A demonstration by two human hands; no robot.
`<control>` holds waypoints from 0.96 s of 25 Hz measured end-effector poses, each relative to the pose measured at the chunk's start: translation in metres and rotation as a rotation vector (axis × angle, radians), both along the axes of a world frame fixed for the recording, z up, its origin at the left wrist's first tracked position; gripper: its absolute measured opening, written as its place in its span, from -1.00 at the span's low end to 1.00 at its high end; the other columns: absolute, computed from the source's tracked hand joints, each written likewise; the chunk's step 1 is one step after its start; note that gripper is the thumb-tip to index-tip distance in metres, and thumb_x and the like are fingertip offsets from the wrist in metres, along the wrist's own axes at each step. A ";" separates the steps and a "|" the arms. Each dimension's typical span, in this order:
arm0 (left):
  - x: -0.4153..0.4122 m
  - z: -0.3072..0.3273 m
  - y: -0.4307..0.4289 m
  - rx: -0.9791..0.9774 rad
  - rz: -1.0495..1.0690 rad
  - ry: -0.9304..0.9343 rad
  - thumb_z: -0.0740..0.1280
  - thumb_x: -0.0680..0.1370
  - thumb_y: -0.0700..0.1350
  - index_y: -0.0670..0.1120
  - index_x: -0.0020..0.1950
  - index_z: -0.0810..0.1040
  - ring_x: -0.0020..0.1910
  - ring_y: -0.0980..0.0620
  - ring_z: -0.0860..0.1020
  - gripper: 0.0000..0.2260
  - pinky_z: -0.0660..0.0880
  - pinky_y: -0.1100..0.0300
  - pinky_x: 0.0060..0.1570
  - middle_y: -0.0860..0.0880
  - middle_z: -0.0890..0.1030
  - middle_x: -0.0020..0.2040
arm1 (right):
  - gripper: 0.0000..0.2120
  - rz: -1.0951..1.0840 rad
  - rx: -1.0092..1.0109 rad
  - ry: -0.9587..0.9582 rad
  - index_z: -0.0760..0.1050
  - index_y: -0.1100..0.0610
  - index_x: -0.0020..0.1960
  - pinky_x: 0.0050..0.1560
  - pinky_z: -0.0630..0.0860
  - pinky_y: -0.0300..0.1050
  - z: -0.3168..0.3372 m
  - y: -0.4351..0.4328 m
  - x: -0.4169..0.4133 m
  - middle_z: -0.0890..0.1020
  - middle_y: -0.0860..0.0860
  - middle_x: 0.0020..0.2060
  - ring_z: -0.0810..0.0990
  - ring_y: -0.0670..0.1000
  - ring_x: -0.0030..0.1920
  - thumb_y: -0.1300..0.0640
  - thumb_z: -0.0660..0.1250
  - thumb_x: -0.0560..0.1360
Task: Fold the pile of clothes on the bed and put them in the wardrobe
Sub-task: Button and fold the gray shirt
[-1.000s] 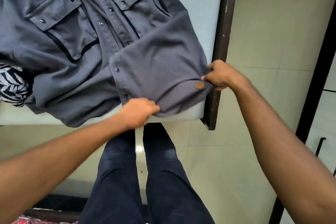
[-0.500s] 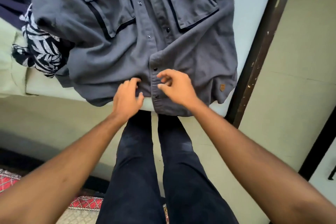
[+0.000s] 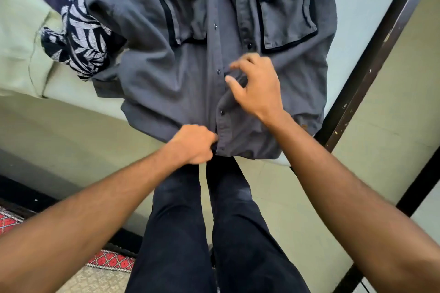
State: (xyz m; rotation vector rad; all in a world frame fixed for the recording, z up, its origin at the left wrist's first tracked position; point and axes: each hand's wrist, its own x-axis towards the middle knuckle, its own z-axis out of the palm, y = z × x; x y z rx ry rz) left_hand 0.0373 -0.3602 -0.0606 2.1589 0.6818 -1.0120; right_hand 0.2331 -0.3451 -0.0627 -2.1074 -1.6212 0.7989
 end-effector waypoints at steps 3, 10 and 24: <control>-0.006 0.009 -0.026 -0.150 0.002 0.148 0.24 0.53 -0.09 -0.05 0.14 0.60 0.16 -0.23 0.60 -0.76 0.50 0.04 0.01 -0.17 0.63 0.16 | -0.73 0.111 -0.445 -0.129 0.61 0.04 -0.04 -0.02 0.50 0.02 -0.006 -0.028 0.003 0.61 0.05 -0.05 0.60 0.19 0.04 -0.17 0.37 0.52; -0.020 -0.012 0.012 0.062 0.572 -0.344 0.35 0.51 -0.05 0.00 0.02 0.52 -0.07 -0.08 0.57 -0.89 0.52 0.01 -0.06 0.03 0.59 -0.11 | -0.70 -0.759 -0.454 0.312 0.56 0.01 -0.25 0.01 0.62 0.01 -0.015 -0.061 -0.035 0.64 -0.07 -0.40 0.66 -0.09 -0.28 -0.19 0.53 0.35; 0.057 -0.022 0.074 0.317 1.051 -0.504 0.38 0.50 0.16 -0.05 0.09 0.50 -0.07 0.09 0.50 -0.67 0.41 0.16 -0.07 0.03 0.55 -0.04 | -0.78 -0.740 -0.236 0.033 0.51 0.04 -0.19 -0.15 0.35 -0.18 0.003 -0.032 -0.039 0.58 -0.12 -0.26 0.53 -0.08 -0.22 -0.06 0.49 0.43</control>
